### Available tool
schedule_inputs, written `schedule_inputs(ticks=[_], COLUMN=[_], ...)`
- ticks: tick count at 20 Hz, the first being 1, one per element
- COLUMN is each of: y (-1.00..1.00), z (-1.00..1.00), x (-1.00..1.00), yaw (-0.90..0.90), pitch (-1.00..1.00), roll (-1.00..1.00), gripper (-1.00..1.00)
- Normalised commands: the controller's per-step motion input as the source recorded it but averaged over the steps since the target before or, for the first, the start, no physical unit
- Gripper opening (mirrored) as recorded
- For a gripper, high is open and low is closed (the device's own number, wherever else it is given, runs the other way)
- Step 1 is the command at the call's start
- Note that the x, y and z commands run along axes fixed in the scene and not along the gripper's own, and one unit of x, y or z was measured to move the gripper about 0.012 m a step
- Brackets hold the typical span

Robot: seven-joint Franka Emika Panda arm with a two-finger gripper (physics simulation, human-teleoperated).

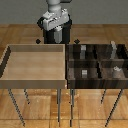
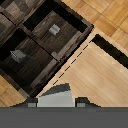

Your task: Place the milk carton into the appropriate compartment.

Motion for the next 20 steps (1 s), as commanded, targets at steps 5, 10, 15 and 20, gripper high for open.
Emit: schedule_inputs(ticks=[5,10,15,20], y=[1.0,1.0,0.2,0.0], z=[0.0,0.0,-0.2,-0.8], x=[0.0,0.0,-0.4,0.0], yaw=[0.0,0.0,0.0,0.0], pitch=[0.0,0.0,0.0,0.0], roll=[0.0,0.0,0.0,0.0], gripper=[-1.0,-1.0,-1.0,-1.0])
